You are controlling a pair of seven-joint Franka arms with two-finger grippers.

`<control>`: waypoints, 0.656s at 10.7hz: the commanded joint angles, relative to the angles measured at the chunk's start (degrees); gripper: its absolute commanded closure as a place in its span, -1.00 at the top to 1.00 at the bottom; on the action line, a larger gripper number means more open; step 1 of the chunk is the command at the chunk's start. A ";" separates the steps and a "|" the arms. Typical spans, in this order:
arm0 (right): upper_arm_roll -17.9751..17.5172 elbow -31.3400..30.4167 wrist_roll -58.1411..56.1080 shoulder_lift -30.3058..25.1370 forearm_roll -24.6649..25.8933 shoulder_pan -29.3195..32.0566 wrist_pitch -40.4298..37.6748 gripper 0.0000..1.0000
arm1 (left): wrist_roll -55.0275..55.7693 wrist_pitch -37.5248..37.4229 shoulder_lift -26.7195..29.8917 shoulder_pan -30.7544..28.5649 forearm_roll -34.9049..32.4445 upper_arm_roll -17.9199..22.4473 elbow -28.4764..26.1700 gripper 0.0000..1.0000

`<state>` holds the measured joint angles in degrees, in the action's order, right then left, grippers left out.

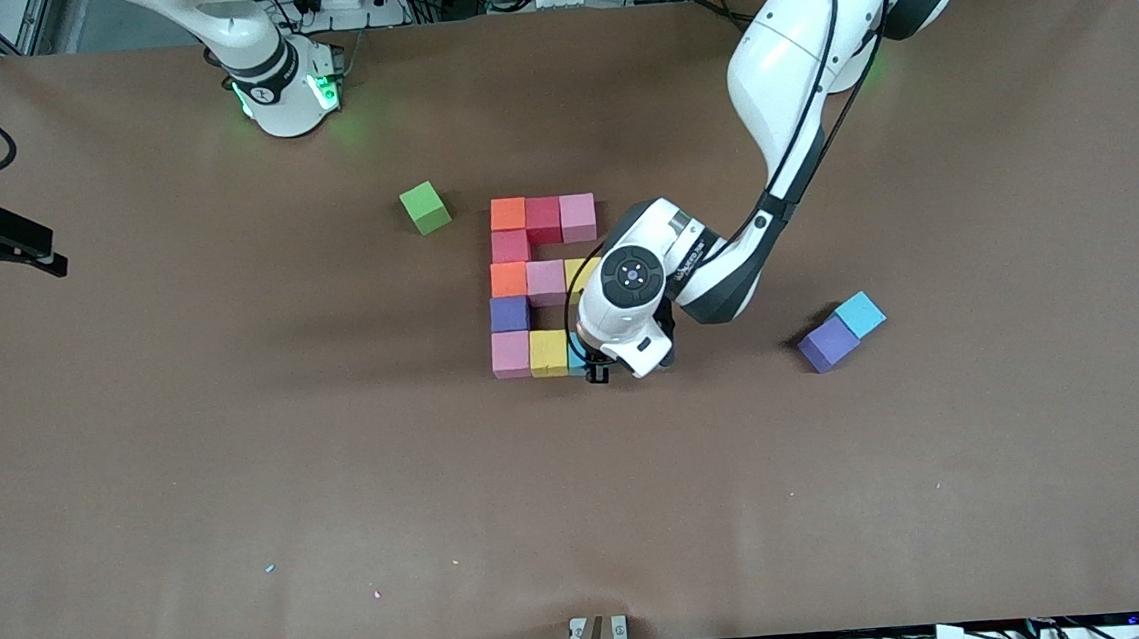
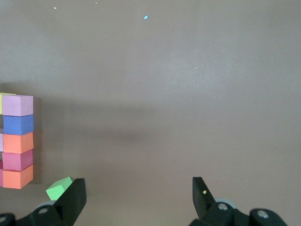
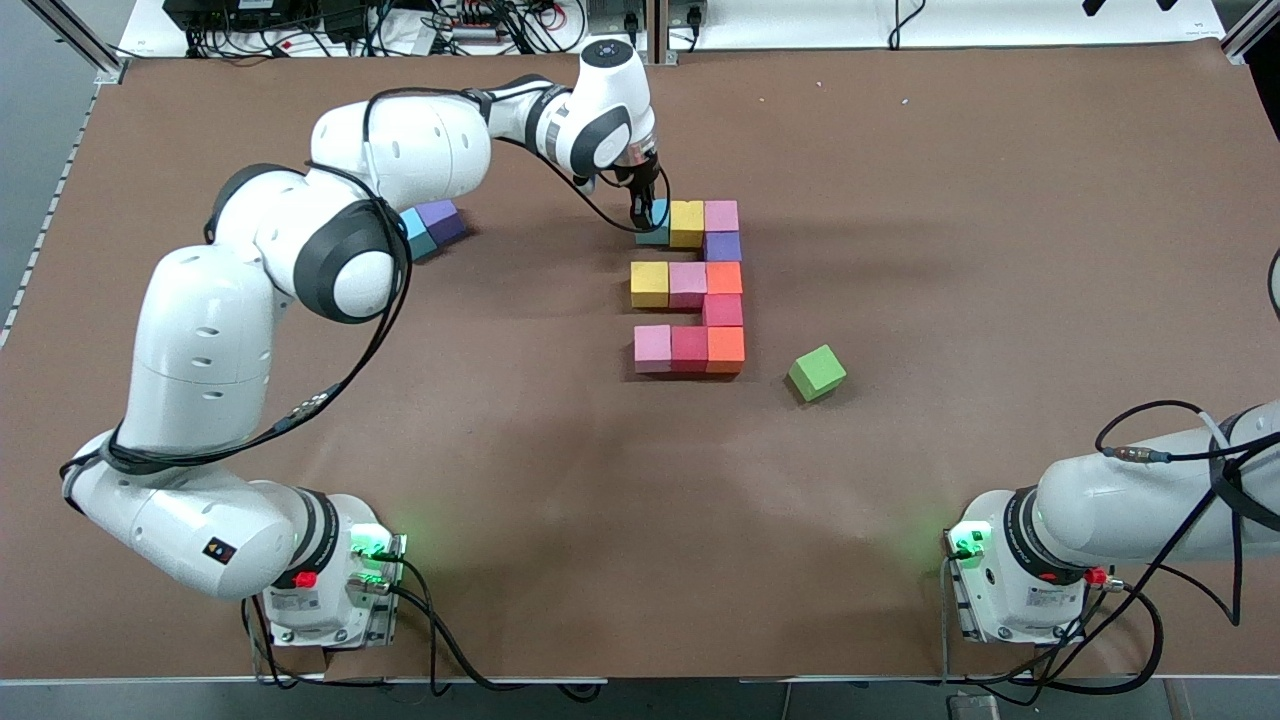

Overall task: Arrange 11 blocks into digit 3
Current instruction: 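Lower the cyan cube beside the yellow cube with the left gripper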

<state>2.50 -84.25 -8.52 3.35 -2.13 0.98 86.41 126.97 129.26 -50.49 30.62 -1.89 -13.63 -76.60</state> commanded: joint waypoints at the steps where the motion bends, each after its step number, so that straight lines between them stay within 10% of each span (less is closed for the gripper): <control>1: -0.30 1.28 0.17 0.52 -0.15 -0.10 -0.89 1.00 | 0.47 -0.06 -0.84 0.76 1.27 0.53 1.36 -0.97; 3: -0.39 1.28 0.09 0.69 -0.15 -0.10 -0.89 1.00 | 0.21 -0.24 -0.58 0.76 0.75 0.62 1.10 0.99; 7: -0.39 1.28 0.18 0.69 -0.24 -0.10 -0.98 1.00 | 0.03 -2.08 2.31 0.67 0.75 0.44 1.19 1.00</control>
<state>2.22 -84.24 -8.52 3.47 -2.14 0.86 86.35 126.97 129.13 -50.27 30.67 -1.89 -13.66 -75.67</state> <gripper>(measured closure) 0.000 0.013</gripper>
